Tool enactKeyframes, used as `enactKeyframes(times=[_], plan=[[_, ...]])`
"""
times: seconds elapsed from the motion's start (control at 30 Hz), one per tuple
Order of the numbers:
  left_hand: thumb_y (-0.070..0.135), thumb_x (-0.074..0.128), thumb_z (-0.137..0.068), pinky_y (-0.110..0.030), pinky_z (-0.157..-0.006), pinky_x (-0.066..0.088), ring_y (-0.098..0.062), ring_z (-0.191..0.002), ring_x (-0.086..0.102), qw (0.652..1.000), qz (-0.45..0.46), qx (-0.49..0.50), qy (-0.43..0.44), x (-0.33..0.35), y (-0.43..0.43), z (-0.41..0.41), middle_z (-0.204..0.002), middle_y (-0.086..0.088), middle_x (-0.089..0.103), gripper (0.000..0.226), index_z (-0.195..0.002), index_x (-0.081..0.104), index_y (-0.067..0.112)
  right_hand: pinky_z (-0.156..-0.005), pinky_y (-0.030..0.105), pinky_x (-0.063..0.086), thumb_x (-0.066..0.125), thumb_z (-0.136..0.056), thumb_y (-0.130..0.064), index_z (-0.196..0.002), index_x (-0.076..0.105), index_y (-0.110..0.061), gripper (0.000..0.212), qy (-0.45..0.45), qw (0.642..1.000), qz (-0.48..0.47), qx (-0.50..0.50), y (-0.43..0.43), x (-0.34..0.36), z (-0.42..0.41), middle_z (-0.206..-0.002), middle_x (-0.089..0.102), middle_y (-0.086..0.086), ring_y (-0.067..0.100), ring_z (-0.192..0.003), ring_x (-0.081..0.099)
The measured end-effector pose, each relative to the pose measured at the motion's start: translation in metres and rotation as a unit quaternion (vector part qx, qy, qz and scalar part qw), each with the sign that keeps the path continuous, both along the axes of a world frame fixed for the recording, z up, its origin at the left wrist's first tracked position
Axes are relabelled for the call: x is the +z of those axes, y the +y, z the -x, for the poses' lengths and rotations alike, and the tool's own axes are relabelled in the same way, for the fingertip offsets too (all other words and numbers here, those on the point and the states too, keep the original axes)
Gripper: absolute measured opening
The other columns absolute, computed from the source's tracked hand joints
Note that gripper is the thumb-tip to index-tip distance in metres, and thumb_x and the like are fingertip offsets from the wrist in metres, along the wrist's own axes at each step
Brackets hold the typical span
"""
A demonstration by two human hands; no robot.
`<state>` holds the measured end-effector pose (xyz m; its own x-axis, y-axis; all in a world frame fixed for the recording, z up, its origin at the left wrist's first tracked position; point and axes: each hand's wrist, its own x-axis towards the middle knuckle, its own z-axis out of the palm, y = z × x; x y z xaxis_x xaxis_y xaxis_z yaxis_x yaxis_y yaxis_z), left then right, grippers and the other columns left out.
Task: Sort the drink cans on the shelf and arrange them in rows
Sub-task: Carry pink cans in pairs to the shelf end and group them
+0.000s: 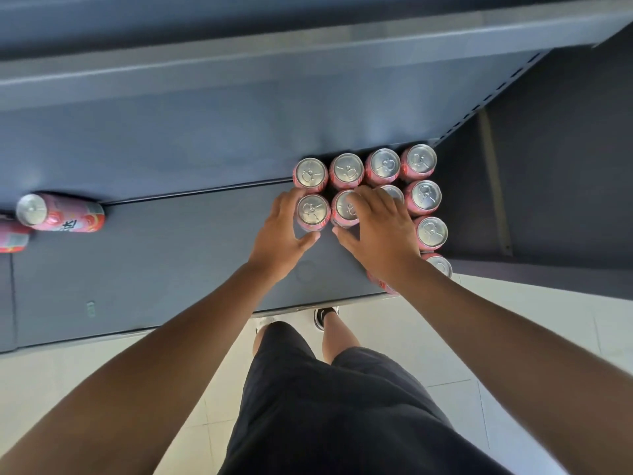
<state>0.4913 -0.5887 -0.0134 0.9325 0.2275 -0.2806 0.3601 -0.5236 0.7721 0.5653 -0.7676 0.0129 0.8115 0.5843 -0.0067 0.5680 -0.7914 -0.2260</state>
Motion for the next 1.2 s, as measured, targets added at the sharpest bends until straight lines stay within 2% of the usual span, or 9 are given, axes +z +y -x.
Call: enactKeyframes(times=[0.07, 0.2, 0.33, 0.47, 0.73, 1.0, 1.1, 1.2], plan=[[0.029, 0.074, -0.084, -0.037, -0.092, 0.047, -0.018, -0.122, 0.050, 0.996, -0.072, -0.042, -0.011, 0.015, 0.006, 0.009, -0.139, 0.005, 0.044, 0.065, -0.139, 0.039, 0.028, -0.085, 0.044, 0.049, 0.064, -0.083, -0.039, -0.109, 0.061, -0.011, 0.038, -0.002, 0.999, -0.022, 0.037, -0.001, 0.011, 0.004, -0.115, 0.064, 0.002, 0.030, -0.105, 0.058], [0.035, 0.072, -0.086, -0.046, -0.093, 0.048, -0.031, -0.122, 0.053, 0.964, -0.240, -0.111, -0.041, 0.045, 0.021, 0.032, -0.142, -0.005, 0.048, 0.059, -0.132, 0.038, 0.027, -0.088, 0.041, 0.048, 0.057, -0.087, -0.040, -0.115, 0.064, -0.012, 0.040, -0.032, 0.992, -0.042, 0.116, 0.001, 0.033, 0.009, -0.123, 0.064, 0.001, 0.027, -0.110, 0.060], [0.040, 0.067, -0.086, -0.052, -0.094, 0.051, -0.038, -0.120, 0.055, 0.928, -0.344, -0.127, -0.065, 0.073, 0.032, 0.062, -0.136, -0.010, 0.055, 0.054, -0.130, 0.041, 0.022, -0.087, 0.042, 0.049, 0.058, -0.090, -0.037, -0.109, 0.067, -0.011, 0.033, -0.051, 0.982, -0.064, 0.168, 0.014, 0.056, 0.014, -0.121, 0.066, 0.001, 0.029, -0.103, 0.063], [0.041, 0.073, -0.084, -0.059, -0.095, 0.049, -0.042, -0.122, 0.055, 0.902, -0.416, -0.109, -0.051, 0.092, 0.044, 0.095, -0.136, -0.011, 0.057, 0.059, -0.131, 0.045, 0.019, -0.091, 0.044, 0.049, 0.053, -0.091, -0.041, -0.114, 0.067, -0.012, 0.040, -0.048, 0.975, -0.052, 0.211, 0.038, 0.075, 0.028, -0.126, 0.066, 0.003, 0.031, -0.113, 0.061], [0.040, 0.074, -0.083, -0.060, -0.099, 0.046, -0.041, -0.126, 0.051, 0.895, -0.446, -0.022, 0.001, 0.123, 0.083, 0.175, -0.138, -0.009, 0.054, 0.056, -0.130, 0.052, 0.019, -0.092, 0.045, 0.051, 0.042, -0.090, -0.047, -0.118, 0.067, -0.013, 0.051, -0.043, 0.960, -0.002, 0.277, 0.101, 0.104, 0.090, -0.130, 0.064, 0.006, 0.034, -0.115, 0.061], [0.045, 0.067, -0.089, -0.061, -0.105, 0.043, -0.039, -0.134, 0.046, 0.901, -0.428, 0.035, 0.058, 0.138, 0.149, 0.306, -0.147, -0.007, 0.047, 0.058, -0.136, 0.041, 0.024, -0.096, 0.046, 0.050, 0.036, -0.089, -0.050, -0.122, 0.067, -0.018, 0.056, -0.047, 0.963, 0.054, 0.261, 0.187, 0.126, 0.206, -0.134, 0.063, 0.002, 0.031, -0.122, 0.060], [0.049, 0.052, -0.097, -0.059, -0.115, 0.030, -0.037, -0.145, 0.030, 0.908, -0.406, 0.051, 0.092, 0.142, 0.172, 0.357, -0.158, -0.005, 0.031, 0.057, -0.146, 0.034, 0.027, -0.096, 0.046, 0.050, 0.035, -0.089, -0.050, -0.125, 0.066, -0.018, 0.057, -0.031, 0.966, 0.055, 0.250, 0.216, 0.132, 0.256, -0.135, 0.062, 0.003, 0.031, -0.123, 0.058], [0.052, 0.039, -0.102, -0.056, -0.121, 0.018, -0.033, -0.151, 0.012, 0.913, -0.384, 0.071, 0.117, 0.145, 0.192, 0.398, -0.165, -0.001, 0.013, 0.058, -0.153, 0.020, 0.031, -0.104, 0.046, 0.043, 0.029, -0.091, -0.053, -0.135, 0.059, -0.021, 0.062, 0.004, 0.965, 0.060, 0.254, 0.242, 0.135, 0.298, -0.145, 0.054, 0.000, 0.030, -0.133, 0.049]])
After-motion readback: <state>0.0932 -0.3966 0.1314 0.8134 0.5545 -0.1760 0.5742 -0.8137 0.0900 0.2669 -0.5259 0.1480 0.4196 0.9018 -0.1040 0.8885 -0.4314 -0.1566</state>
